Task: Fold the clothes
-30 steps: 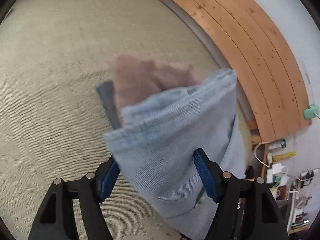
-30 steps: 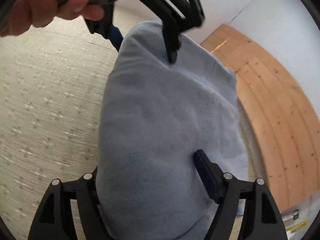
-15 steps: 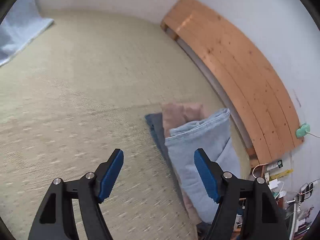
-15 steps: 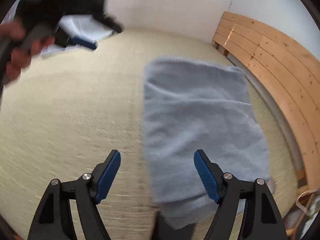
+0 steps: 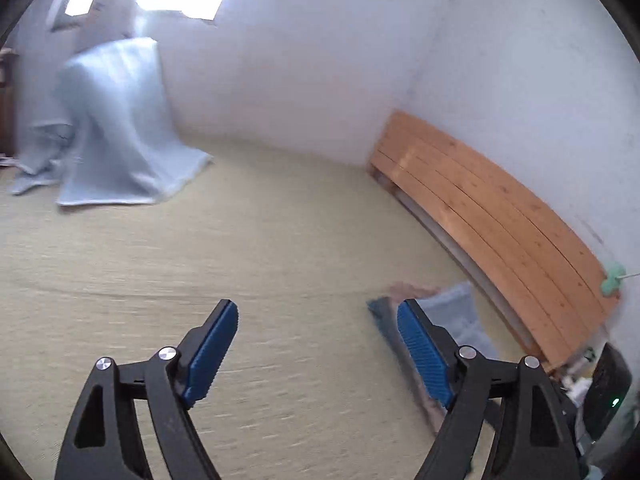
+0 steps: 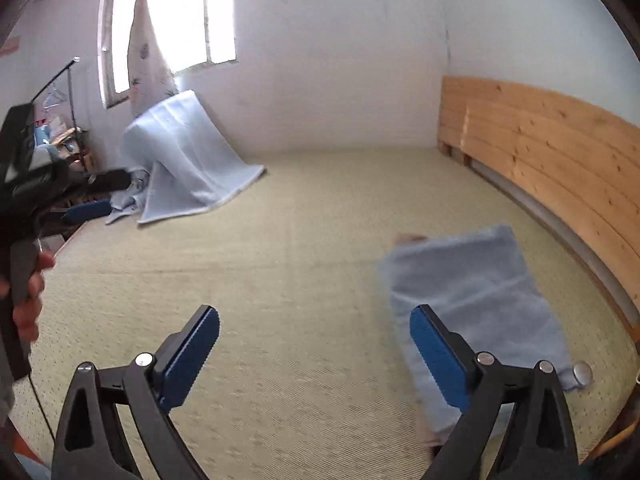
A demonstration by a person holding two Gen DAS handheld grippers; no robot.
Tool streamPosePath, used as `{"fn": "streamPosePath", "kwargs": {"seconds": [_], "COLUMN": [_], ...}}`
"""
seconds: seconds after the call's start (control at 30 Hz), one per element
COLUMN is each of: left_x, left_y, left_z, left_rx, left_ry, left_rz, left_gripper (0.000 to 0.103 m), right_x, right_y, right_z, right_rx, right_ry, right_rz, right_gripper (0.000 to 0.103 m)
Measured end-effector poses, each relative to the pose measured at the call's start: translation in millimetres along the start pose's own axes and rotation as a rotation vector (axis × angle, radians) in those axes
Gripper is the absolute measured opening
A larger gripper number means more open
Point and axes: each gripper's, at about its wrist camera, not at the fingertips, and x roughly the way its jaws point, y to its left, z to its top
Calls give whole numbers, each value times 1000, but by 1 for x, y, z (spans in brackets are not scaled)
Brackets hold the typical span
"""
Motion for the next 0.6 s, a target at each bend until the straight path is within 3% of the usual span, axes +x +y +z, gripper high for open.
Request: {"fn": "streamPosePath", "kwargs": {"seconds": [0.23,0.43,0.6], "left_x": [-66,-89,-81], "left_y": [47,85,111], "left_z": [-41,-81,-109], "left_rx": [-5,1,-39], "left_ry": [-116,-206,-183], "left_rz": [179,342,381], "left_gripper": [86,86,86], "right_x": [3,37,49], "right_y": [67,116,132], "right_z": [5,-8,-31], "right_rx": [-12,-77,-76], "right_ry": [-57,-29,-43], "right_rz": [66,29,78], "right_gripper": [103,103,103]}}
